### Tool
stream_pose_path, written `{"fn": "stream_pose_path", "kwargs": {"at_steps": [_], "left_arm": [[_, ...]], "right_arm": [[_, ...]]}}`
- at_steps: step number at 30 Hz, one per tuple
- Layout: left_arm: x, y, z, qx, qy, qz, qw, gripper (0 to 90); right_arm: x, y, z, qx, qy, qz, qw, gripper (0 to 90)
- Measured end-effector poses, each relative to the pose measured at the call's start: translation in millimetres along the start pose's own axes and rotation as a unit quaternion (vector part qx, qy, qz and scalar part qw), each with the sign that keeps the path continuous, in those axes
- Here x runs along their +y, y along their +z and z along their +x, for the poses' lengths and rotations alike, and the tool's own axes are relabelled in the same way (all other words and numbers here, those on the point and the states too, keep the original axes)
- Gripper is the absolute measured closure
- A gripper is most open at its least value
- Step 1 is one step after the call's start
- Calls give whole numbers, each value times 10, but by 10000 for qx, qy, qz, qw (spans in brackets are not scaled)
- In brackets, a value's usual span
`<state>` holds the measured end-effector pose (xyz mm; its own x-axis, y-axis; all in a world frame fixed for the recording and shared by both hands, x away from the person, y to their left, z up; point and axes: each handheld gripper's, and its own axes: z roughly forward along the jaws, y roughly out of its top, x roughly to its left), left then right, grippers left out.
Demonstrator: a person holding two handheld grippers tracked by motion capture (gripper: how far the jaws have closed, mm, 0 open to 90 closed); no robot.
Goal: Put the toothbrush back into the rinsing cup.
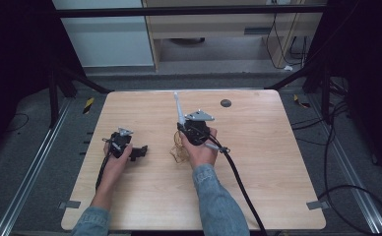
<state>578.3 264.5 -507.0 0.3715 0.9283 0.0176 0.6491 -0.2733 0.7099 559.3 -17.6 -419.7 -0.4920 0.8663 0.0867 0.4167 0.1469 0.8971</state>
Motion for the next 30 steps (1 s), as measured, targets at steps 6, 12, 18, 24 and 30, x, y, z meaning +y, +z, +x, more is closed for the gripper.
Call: {"fn": "stream_pose_path", "kwargs": {"at_steps": [6, 12, 18, 24, 30], "left_arm": [[0, 0, 0, 1, -1, -1, 10000, 0], [0, 0, 0, 0, 0, 0, 10000, 0], [0, 0, 0, 0, -1, -1, 10000, 0], [0, 0, 0, 0, -1, -1, 10000, 0], [0, 1, 1, -3, 2, -1, 10000, 0]], "right_arm": [[-15, 15, 11, -8, -62, 106, 9999, 667], [-36, 38, 20, -18, -109, 214, 9997, 667], [-39, 51, 29, -20, -151, 256, 9996, 666], [-29, 59, 34, -61, -219, 288, 9993, 665], [-10, 77, 34, -77, -208, 342, 9992, 665]]}}
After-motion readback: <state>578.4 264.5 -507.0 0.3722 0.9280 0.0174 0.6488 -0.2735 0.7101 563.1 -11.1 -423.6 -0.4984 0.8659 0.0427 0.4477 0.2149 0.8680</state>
